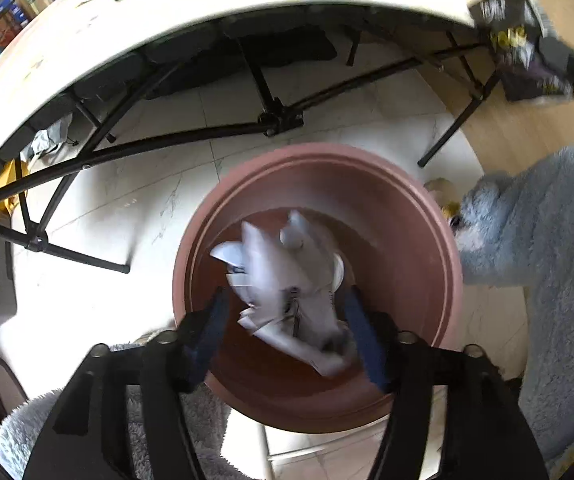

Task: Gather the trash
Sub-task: 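Carry the crumpled paper over the bin and open the left tool to drop it, then lower the black wrapper into the bin and open the right tool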

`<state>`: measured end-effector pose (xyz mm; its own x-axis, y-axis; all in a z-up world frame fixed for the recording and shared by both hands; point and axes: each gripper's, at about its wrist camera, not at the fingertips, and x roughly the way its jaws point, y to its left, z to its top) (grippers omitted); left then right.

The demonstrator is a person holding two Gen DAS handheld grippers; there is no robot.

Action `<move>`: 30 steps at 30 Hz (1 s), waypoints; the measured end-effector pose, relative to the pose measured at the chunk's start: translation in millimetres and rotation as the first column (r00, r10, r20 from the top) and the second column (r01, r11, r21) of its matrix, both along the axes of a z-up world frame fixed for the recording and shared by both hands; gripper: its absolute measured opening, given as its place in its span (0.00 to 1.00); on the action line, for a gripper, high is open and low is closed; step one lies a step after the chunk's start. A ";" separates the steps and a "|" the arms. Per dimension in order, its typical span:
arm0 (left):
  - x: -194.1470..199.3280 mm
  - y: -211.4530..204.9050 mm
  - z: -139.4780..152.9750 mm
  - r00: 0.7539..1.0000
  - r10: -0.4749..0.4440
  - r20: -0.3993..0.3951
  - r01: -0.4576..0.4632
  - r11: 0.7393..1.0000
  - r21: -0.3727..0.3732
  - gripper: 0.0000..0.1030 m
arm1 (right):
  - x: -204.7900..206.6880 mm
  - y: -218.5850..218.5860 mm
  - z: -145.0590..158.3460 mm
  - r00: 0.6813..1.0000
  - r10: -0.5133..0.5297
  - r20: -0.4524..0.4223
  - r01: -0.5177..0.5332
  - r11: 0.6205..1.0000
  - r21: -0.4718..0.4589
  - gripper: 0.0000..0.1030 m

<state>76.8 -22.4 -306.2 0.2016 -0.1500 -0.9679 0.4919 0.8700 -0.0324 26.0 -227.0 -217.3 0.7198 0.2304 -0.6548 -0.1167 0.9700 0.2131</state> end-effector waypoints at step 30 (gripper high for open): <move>-33.6 106.5 125.2 0.760 0.507 0.407 -0.329 0.840 -0.431 0.94 | 18.6 83.2 -62.4 0.929 0.259 -0.265 -0.294 0.950 -0.102 0.11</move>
<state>43.2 84.1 -181.0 0.7452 -0.2108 -0.6327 0.1054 0.9740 -0.2004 44.6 -143.8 -279.7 0.4534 0.2925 -0.8420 -0.3452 0.9285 0.1366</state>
